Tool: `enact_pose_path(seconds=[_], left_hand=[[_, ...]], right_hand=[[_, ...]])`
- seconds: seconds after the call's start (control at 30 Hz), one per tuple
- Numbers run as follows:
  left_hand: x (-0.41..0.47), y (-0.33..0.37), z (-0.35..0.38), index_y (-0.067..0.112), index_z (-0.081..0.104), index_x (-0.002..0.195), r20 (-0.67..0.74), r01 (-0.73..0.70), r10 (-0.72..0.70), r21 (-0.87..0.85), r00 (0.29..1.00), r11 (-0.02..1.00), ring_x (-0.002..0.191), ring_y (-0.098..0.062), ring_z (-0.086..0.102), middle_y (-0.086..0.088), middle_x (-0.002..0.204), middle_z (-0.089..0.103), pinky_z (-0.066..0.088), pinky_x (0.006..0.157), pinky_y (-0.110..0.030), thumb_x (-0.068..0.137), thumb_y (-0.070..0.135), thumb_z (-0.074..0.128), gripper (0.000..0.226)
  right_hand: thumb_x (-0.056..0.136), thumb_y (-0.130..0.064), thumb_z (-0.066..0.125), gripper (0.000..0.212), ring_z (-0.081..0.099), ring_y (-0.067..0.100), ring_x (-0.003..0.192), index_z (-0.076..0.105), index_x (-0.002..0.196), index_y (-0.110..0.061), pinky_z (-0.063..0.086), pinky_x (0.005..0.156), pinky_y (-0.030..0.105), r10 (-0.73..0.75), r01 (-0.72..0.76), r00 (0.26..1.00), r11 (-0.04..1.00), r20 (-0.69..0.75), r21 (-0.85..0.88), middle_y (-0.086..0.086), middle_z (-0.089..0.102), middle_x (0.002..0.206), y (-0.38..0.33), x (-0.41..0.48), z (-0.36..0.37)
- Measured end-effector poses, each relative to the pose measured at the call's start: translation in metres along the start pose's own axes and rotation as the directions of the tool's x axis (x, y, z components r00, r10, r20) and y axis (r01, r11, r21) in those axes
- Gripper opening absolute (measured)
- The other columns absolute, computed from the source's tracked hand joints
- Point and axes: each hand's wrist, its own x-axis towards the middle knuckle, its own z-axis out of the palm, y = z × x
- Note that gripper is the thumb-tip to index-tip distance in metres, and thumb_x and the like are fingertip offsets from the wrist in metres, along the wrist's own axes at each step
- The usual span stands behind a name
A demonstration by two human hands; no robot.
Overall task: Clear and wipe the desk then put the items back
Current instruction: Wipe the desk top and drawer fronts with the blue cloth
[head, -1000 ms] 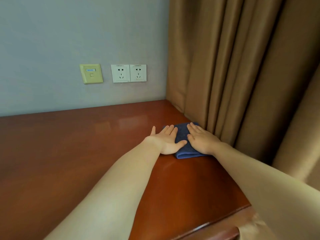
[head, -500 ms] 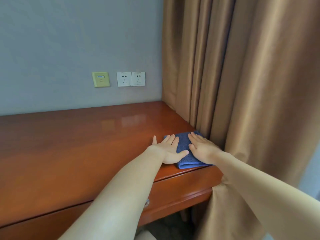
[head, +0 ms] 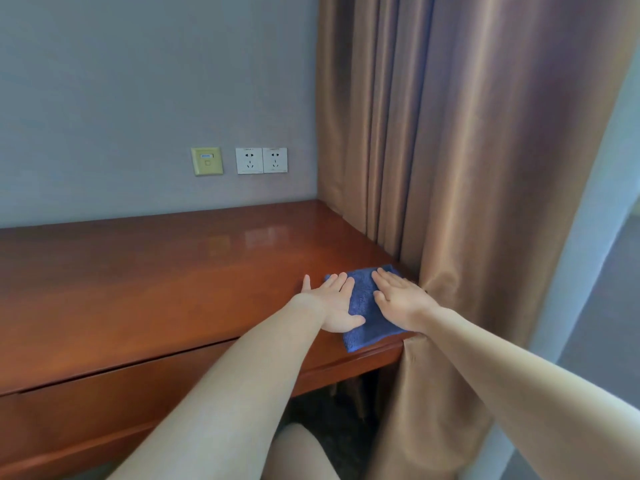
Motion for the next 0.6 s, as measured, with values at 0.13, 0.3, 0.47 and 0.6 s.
enact_pose_path(seconds=[0.13,0.3,0.47,0.6], left_hand=[[-0.013,-0.005,0.002,0.014,-0.012,0.154,0.002,0.001,-0.001,0.051,1.0,0.999,0.149,-0.019,-0.013,-0.001,0.162,-0.017,-0.01,0.115,-0.059,0.101,0.046,0.034,0.078],[-0.033,-0.024,-0.002,0.015,-0.011,0.154,0.043,0.046,-0.047,0.023,0.998,0.999,0.149,-0.016,-0.013,0.001,0.162,-0.017,-0.013,0.116,-0.057,0.102,0.041,0.028,0.07],[-0.04,-0.037,0.0,0.02,-0.007,0.155,0.037,0.107,-0.104,-0.096,0.994,0.99,0.149,-0.012,-0.011,0.005,0.162,-0.014,-0.013,0.116,-0.056,0.103,0.05,0.009,0.062],[-0.031,-0.041,0.005,0.019,-0.008,0.155,0.007,0.147,-0.147,-0.077,0.989,0.986,0.149,-0.012,-0.011,0.005,0.162,-0.014,-0.015,0.115,-0.058,0.103,0.048,0.005,0.061]], right_hand=[[0.105,-0.031,0.019,0.055,0.001,0.017,0.15,0.007,0.155,-0.011,0.001,0.119,0.033,-0.039,0.038,0.999,0.998,-0.001,-0.043,0.004,0.003,0.163,-0.009,-0.011,0.001],[0.106,-0.029,0.025,0.055,0.002,0.019,0.15,0.01,0.154,-0.007,0.001,0.119,0.03,-0.151,0.151,0.988,0.988,-0.012,0.025,0.008,0.002,0.163,-0.032,-0.014,0.002],[0.106,-0.036,0.018,0.054,0.002,0.018,0.15,0.009,0.155,-0.017,0.002,0.119,0.03,-0.19,0.187,0.981,0.981,0.039,0.054,0.005,0.005,0.163,-0.048,-0.011,-0.001],[0.106,-0.038,0.015,0.054,0.0,0.017,0.15,0.008,0.155,-0.017,0.0,0.119,0.03,-0.187,0.184,0.98,0.982,0.066,0.049,0.004,0.002,0.163,-0.054,0.0,-0.002]])
